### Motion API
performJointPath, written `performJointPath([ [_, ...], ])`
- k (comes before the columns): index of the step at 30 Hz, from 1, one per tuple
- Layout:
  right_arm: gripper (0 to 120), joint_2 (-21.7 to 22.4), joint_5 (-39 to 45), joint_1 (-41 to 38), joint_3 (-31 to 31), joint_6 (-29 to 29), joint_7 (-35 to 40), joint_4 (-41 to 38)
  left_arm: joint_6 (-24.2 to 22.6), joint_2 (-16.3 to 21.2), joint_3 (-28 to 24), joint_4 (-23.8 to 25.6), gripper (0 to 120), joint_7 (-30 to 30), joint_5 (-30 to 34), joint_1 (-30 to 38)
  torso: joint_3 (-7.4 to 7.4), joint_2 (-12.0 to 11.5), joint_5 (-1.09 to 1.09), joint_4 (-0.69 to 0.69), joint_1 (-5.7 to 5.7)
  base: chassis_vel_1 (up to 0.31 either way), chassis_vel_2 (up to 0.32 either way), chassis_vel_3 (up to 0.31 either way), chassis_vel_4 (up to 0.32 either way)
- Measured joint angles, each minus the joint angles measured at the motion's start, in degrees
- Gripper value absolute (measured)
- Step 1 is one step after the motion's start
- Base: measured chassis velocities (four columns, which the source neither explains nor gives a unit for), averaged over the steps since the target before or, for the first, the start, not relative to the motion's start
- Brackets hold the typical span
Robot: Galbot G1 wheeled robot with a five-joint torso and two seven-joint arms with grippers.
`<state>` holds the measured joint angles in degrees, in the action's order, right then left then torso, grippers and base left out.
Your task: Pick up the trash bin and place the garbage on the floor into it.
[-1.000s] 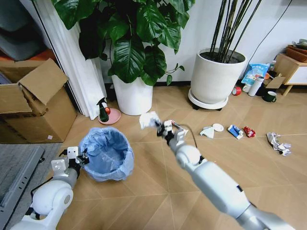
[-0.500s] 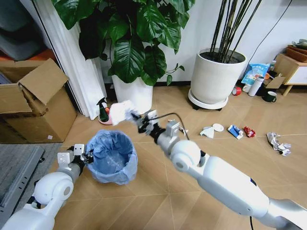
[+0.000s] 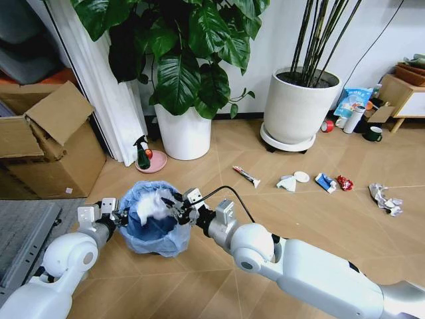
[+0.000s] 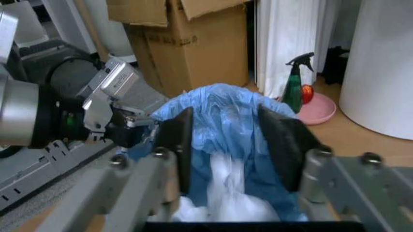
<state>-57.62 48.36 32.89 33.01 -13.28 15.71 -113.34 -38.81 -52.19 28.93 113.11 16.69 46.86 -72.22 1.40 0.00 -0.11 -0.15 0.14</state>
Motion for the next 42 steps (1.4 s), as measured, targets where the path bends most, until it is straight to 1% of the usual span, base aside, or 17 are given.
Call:
performJointPath([
  [1,41,0.0,0.0,0.0,0.0,0.0,0.0,0.0,0.0,0.0,0.0,0.0,0,0.0,0.0,0.0,0.0,0.0,0.0,0.0,0.0,0.0,0.0,0.0,0.0],
  [3,53,-0.4,0.0,-0.1,0.0,0.1,0.1,0.3,0.1,0.1,0.1,0.1,0,0.0,-0.1,0.0,0.0,0.0,0.0,0.0,0.0,0.0,0.0,0.0,0.0],
  [4,57,-0.6,0.0,-0.1,-0.1,0.2,0.3,0.3,0.3,0.1,0.2,0.2,0,0.0,-0.1,-0.1,0.0,0.0,0.0,0.0,0.0,0.0,0.0,0.0,0.0],
  [5,57,-0.6,0.0,-0.1,-0.1,0.2,0.3,0.3,0.3,0.1,0.2,0.2,0,0.0,-0.1,-0.1,0.0,0.0,0.0,0.0,0.0,0.0,0.0,0.0,0.0],
  [7,67,-1.6,0.2,0.1,-1.1,0.5,1.4,0.4,0.9,-0.1,0.4,0.4,0,0.0,-0.6,-0.4,0.0,0.0,0.0,0.0,0.0,0.0,0.0,0.0,0.0],
  [9,77,-3.0,0.1,0.5,-3.4,0.5,3.9,0.9,1.6,-0.5,0.7,0.7,0,0.0,-1.4,-0.9,0.0,0.0,-0.01,0.0,0.0,0.0,0.0,0.0,0.0],
  [10,77,-3.0,0.1,0.5,-3.4,0.5,3.9,0.9,1.6,-0.5,0.7,0.7,0,0.0,-1.4,-0.9,0.0,0.0,-0.01,0.0,0.0,0.0,0.0,0.0,0.0],
  [12,85,-3.8,-0.6,1.2,-5.4,0.2,5.6,1.9,2.3,-1.0,0.9,0.9,0,0.0,-2.3,-1.5,0.0,0.0,0.0,0.0,0.0,0.0,0.0,0.0,0.0],
  [13,85,-3.8,-0.6,1.2,-5.4,0.2,5.6,1.9,2.3,-1.0,0.9,0.9,0,0.0,-2.3,-1.5,0.0,0.0,0.0,0.0,0.0,0.0,0.0,0.0,0.0],
  [14,93,-4.3,-3.2,2.1,-7.6,0.1,6.4,3.2,3.0,-1.5,1.3,1.2,0,0.0,-3.3,-1.9,0.0,0.0,0.01,0.0,0.0,0.0,0.0,0.0,0.0],
  [15,97,-4.4,-5.0,2.9,-9.0,0.1,7.0,3.8,3.6,-1.9,1.6,1.5,0,0.0,-4.1,-2.3,0.0,0.0,0.0,0.0,0.0,0.0,0.0,0.0,0.0],
  [18,100,-3.9,-6.9,4.2,-11.2,-0.2,8.3,4.4,4.1,-2.4,2.1,2.0,0,-0.2,-5.2,-3.0,0.0,0.0,0.01,0.0,0.0,0.0,0.0,0.0,0.0],
  [21,100,-3.0,-8.7,5.8,-13.9,-2.4,10.4,4.8,4.7,-3.1,2.6,2.6,0,-0.5,-6.2,-3.8,0.0,0.0,0.01,0.0,0.0,0.0,0.0,0.0,0.0],
  [23,100,-2.6,-9.9,8.0,-17.2,-3.4,11.3,5.3,5.5,-3.5,2.7,3.2,0,-0.9,-7.9,-4.6,0.0,0.0,0.01,-0.02,0.0,0.0,0.0,0.0,0.0],
  [25,100,-2.4,-11.4,10.2,-20.0,-3.7,11.2,6.0,6.1,-3.7,2.7,4.0,0,-1.5,-9.6,-5.5,0.0,0.0,0.01,-0.01,0.0,0.0,0.0,0.0,0.0],
  [29,100,-2.2,-13.1,12.4,-22.7,-3.6,10.0,6.8,6.6,-3.9,2.7,5.1,0,-2.1,-10.8,-6.6,0.0,0.0,0.01,-0.01,0.0,0.0,0.0,0.0,0.0],
  [42,100,-3.0,-13.2,15.7,-24.0,-3.0,9.5,6.9,7.6,-4.4,2.9,6.8,0,-2.7,-12.7,-9.3,0.0,0.0,0.01,0.0,0.0,-0.021,-0.01,0.033,0.014],
])
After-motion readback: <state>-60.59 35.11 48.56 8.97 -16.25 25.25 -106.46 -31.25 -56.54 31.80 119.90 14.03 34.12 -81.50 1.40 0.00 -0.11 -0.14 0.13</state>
